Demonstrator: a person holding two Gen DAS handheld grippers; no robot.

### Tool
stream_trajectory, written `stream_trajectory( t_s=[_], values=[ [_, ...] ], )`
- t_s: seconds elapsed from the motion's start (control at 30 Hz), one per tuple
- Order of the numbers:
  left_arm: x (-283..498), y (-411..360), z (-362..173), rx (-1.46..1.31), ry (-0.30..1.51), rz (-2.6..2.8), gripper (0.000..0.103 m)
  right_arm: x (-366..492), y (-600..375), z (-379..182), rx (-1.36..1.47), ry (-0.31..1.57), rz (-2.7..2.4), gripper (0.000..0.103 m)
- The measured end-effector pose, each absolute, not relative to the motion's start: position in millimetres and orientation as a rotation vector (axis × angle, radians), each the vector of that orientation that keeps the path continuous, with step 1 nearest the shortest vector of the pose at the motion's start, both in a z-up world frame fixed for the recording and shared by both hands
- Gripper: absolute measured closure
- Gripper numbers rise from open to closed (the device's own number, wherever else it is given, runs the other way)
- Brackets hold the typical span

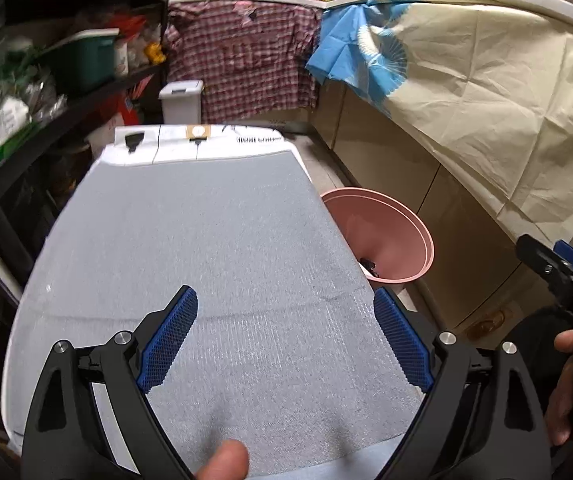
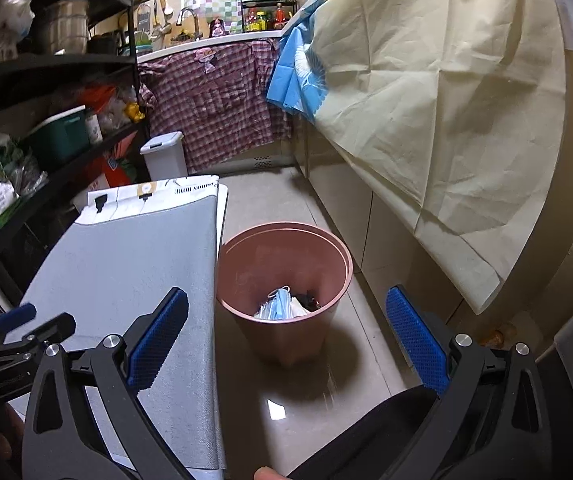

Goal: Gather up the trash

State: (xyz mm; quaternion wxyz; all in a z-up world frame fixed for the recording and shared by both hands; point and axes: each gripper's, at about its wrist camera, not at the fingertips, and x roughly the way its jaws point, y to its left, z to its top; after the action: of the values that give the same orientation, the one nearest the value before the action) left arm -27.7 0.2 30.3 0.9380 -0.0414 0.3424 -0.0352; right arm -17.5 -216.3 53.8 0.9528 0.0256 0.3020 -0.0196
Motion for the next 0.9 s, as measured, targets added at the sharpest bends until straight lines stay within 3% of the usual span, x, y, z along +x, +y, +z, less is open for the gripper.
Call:
stream_trajectory(
  t_s=[0.9],
  values=[
    [-30.8,-5.2,31.2,-0.076,0.691,-0.082,0.014,-9.7,-212.5,48.1,0.039,0.635,-0.052,0.005]
  ],
)
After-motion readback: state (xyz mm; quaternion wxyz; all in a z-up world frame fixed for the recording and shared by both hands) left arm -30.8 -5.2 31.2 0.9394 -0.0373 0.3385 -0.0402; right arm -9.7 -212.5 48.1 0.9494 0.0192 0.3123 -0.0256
